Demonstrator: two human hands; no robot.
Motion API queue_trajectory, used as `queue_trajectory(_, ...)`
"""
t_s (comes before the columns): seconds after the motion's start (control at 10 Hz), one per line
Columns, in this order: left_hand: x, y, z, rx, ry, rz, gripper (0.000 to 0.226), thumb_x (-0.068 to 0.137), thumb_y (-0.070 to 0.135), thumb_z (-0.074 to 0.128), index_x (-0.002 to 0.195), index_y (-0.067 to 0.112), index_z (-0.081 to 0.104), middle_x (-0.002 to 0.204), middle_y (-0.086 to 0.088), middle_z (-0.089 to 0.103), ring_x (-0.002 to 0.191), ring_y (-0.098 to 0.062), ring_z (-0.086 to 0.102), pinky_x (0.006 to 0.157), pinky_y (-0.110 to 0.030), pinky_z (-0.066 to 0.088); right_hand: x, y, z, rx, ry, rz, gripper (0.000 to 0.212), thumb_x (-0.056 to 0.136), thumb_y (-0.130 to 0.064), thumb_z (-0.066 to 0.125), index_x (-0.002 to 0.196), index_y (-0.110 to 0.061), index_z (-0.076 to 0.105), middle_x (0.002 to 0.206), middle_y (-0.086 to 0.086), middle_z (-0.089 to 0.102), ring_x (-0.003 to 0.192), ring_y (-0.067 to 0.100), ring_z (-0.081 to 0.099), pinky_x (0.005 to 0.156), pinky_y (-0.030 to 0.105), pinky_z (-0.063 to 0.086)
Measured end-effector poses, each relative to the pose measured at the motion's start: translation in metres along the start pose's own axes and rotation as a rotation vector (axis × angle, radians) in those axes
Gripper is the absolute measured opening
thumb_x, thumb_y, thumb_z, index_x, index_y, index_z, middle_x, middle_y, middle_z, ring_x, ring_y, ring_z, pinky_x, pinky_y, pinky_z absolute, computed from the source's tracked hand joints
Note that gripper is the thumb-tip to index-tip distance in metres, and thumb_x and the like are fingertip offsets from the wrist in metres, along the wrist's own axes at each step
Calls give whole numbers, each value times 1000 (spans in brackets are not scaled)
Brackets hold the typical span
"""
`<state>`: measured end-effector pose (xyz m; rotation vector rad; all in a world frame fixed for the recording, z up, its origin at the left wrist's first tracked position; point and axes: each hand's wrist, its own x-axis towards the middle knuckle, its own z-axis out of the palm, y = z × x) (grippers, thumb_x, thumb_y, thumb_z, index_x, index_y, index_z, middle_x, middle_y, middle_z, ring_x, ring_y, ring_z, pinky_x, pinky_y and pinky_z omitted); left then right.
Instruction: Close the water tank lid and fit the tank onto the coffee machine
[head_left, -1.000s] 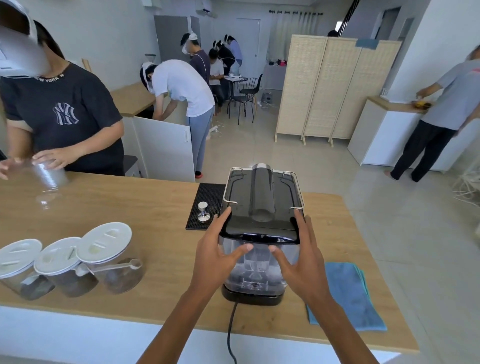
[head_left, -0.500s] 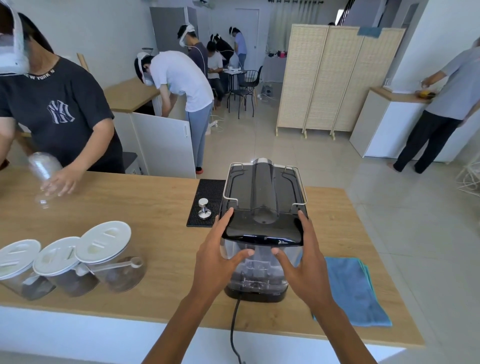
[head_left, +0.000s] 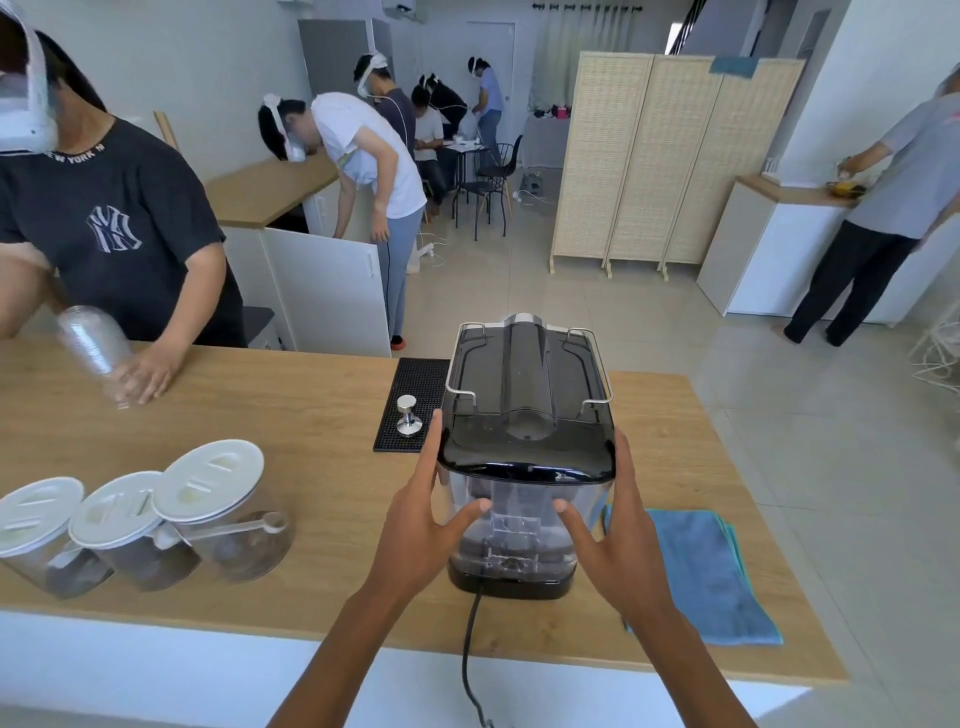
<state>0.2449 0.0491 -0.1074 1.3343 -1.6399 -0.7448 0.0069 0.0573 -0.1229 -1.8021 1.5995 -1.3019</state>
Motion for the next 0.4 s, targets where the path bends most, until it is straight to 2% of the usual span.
queue_trajectory(0.1,1,-5,-6,-9,-36,8,113,79,55,75,154,52,-9,163,25,24,142,13,32,106,-4,29,-5,19,-2,-75,-24,-9,99,82,-75,55,158,-48,-3,169,-21,9,155,9,18,116,41,37)
queue_trajectory(0.2,-1,-19,-7,17,-89,-20,122,71,70,73,153,51,-15,165,27,10,150,3,17,116,-28,27,-7,37,-2,-141,-69,29,107,78,-79,56,159,-44,-5,171,-15,4,157,17,11,118,50,35)
queue_trajectory(0.3,-8,-46,-5,55,-191,-99,130,67,77,71,152,46,-23,159,36,-12,150,8,-5,124,-38,15,-18,58,1,-214,-105,61,111,77,-84,52,160,-39,-4,171,-4,9,158,21,7,119,50,32)
queue_trajectory(0.4,-19,-78,-3,256,-302,-216,131,68,78,70,148,46,-29,162,12,-22,155,-21,-16,124,-51,7,-33,84,6,-314,-182,181,114,71,-93,39,160,-39,-6,171,5,7,158,30,1,122,55,24)
